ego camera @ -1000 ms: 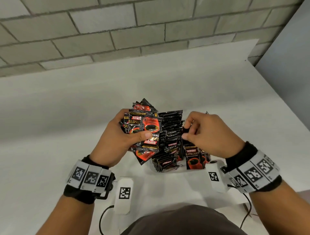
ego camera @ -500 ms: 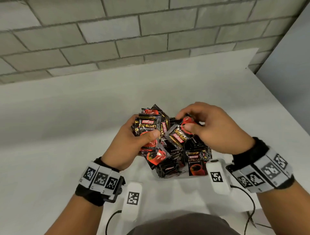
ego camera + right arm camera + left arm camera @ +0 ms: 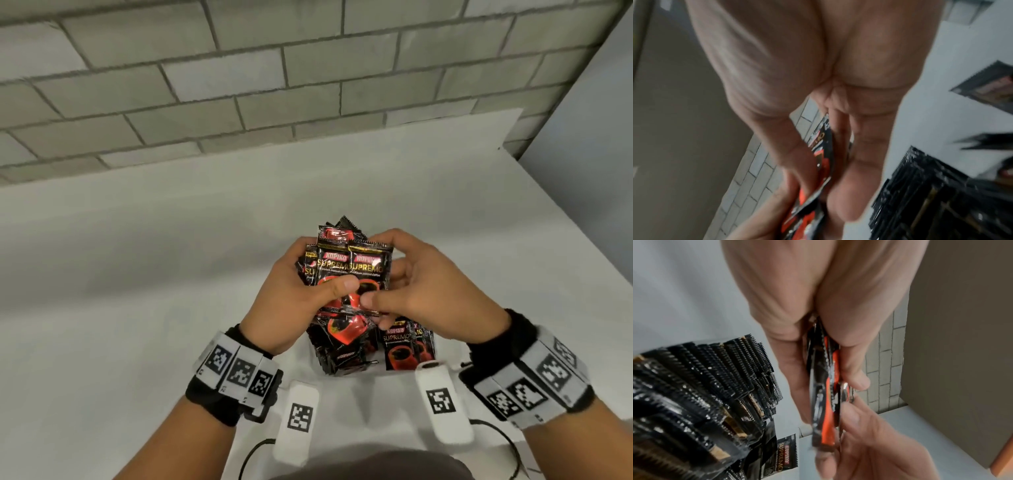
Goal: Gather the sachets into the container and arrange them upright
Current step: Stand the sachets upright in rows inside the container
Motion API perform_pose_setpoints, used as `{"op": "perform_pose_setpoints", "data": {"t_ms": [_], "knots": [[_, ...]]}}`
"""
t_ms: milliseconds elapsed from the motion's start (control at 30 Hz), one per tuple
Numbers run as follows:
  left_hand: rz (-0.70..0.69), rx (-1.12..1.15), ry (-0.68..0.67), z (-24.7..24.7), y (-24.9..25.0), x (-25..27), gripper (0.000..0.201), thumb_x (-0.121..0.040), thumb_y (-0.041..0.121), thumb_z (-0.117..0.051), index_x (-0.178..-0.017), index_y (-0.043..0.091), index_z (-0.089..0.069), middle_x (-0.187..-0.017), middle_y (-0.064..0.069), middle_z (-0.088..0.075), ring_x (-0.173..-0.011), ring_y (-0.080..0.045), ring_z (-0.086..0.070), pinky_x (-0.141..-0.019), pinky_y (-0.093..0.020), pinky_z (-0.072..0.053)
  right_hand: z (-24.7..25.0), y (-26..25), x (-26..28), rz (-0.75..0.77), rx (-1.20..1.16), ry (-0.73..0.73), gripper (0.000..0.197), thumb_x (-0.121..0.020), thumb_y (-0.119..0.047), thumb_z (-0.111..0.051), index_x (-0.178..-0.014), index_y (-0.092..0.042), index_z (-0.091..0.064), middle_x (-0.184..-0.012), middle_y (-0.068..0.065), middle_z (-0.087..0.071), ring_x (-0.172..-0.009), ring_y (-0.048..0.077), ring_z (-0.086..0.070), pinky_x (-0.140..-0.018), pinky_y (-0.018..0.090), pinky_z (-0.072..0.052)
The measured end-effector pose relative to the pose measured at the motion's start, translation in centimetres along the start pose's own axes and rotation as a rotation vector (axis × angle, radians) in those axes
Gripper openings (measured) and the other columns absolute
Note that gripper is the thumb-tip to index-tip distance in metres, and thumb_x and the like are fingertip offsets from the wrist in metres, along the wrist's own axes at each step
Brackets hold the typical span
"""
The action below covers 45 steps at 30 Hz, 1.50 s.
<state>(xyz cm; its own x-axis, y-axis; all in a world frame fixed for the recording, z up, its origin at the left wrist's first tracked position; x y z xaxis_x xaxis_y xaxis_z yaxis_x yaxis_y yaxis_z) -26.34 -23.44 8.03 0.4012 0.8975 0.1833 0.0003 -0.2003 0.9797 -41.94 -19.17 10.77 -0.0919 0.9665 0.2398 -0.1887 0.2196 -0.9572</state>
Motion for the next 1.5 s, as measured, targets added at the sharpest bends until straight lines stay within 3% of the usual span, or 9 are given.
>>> {"op": "perform_pose_setpoints", "data": {"t_ms": [167, 333, 600, 967, 1033, 1100, 1167, 1300, 1500], "knots": [[-0.009, -0.046, 0.007, 0.6, 0.4, 0.1, 0.058, -0.074, 0.012, -0.085, -0.126, 0.015, -0.059, -0.112, -0.008, -0.076, -0.103, -0.027, -0.075, -0.091, -0.048, -0.060, 1.1, -1.8, 0.3, 0.141, 0.297, 0.094, 0.030, -0.082, -0.026, -0.082, -0.106, -0.036, -0.068, -0.087, -0.008, -0.075, -0.068, 0.018, -0.070, -0.065, 0.033, -0.057], [-0.045, -0.157, 0.052, 2.0, 1.0, 0.4, 0.057, -0.075, 0.010, -0.087, -0.124, 0.016, -0.060, -0.107, -0.003, -0.078, -0.098, -0.022, -0.076, -0.086, -0.039, -0.062, 2.7, -1.2, -0.3, 0.066, 0.297, 0.138, 0.009, -0.084, -0.012, -0.080, -0.087, -0.017, -0.073, -0.072, -0.002, -0.075, -0.055, 0.014, -0.069, -0.058, 0.025, -0.056], [-0.042, -0.147, 0.199, 6.9, 1.0, 1.3, 0.057, -0.073, 0.015, -0.086, -0.124, 0.021, -0.061, -0.105, 0.003, -0.078, -0.093, -0.017, -0.077, -0.077, -0.032, -0.064, 3.4, 1.8, -0.2, -0.035, 0.710, -0.021, 0.017, -0.074, -0.019, -0.085, -0.070, -0.028, -0.072, -0.067, -0.013, -0.070, -0.059, 0.001, -0.063, -0.062, 0.019, -0.052], [-0.027, -0.138, 0.153, 6.5, 0.3, 1.5, 0.061, -0.071, 0.017, -0.086, -0.127, 0.019, -0.060, -0.108, 0.000, -0.077, -0.095, -0.018, -0.076, -0.080, -0.033, -0.063, -1.4, 5.5, -2.2, -0.073, 0.868, -0.223, 0.033, -0.075, -0.031, -0.088, -0.078, -0.015, -0.059, -0.067, -0.005, -0.061, -0.053, 0.007, -0.054, -0.059, 0.002, -0.020], [-0.028, -0.128, 0.153, 6.4, 0.3, 1.5, 0.062, -0.070, 0.018, -0.086, -0.126, 0.019, -0.060, -0.108, 0.000, -0.077, -0.095, -0.019, -0.076, -0.079, -0.034, -0.064, -1.5, 5.4, -2.4, -0.056, 0.913, -0.243, 0.035, -0.073, -0.032, -0.089, -0.080, -0.017, -0.058, -0.070, -0.007, -0.060, -0.057, 0.006, -0.052, -0.060, 0.005, -0.030], [-0.029, -0.116, 0.151, 6.3, 0.3, 1.5, 0.061, -0.070, 0.019, -0.086, -0.126, 0.020, -0.060, -0.108, 0.000, -0.077, -0.096, -0.019, -0.076, -0.080, -0.035, -0.064, -1.2, 5.4, -2.5, -0.067, 0.919, -0.261, 0.036, -0.071, -0.033, -0.090, -0.084, -0.021, -0.058, -0.072, -0.007, -0.063, -0.064, 0.010, -0.061, -0.065, 0.024, -0.051], [-0.031, -0.108, 0.142, 6.1, 0.3, 1.4, 0.061, -0.070, 0.019, -0.086, -0.126, 0.020, -0.060, -0.108, 0.000, -0.077, -0.096, -0.019, -0.076, -0.079, -0.035, -0.063, -0.6, 4.9, -2.5, -0.071, 0.892, -0.253, 0.033, -0.073, -0.031, -0.088, -0.086, -0.023, -0.058, -0.072, -0.004, -0.069, -0.067, 0.012, -0.066, -0.066, 0.033, -0.055], [-0.012, -0.102, 0.077, 4.8, 0.0, 1.3, 0.064, -0.069, 0.018, -0.087, -0.126, 0.019, -0.060, -0.110, -0.002, -0.077, -0.100, -0.021, -0.076, -0.083, -0.038, -0.062, 0.6, 0.5, -2.3, 0.132, 0.712, -0.030, 0.014, -0.087, -0.027, -0.076, -0.088, -0.027, -0.062, -0.077, -0.008, -0.070, -0.062, 0.007, -0.063, -0.058, 0.015, -0.046], [0.019, -0.128, -0.066, 2.5, -0.7, 1.0, 0.069, -0.062, 0.024, -0.094, -0.123, 0.020, -0.062, -0.109, -0.008, -0.076, -0.101, -0.028, -0.075, -0.087, -0.045, -0.061, -0.9, -4.1, -1.4, 0.341, 0.587, 0.061, 0.024, -0.086, -0.045, -0.074, -0.100, -0.027, -0.065, -0.078, -0.010, -0.066, -0.066, 0.010, -0.062, -0.060, 0.017, -0.048]]}}
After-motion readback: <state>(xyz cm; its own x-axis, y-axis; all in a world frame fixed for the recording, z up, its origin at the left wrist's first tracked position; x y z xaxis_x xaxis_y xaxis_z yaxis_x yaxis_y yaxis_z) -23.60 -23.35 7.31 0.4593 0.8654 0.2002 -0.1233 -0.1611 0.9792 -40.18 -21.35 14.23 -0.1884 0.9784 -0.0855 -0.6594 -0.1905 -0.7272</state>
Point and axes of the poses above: each hand's wrist, its own x-axis away from the middle knuckle, its own z-axis out of the back of the hand, y = z × x, the point moved 8 cm from there along -x, towards the middle knuckle
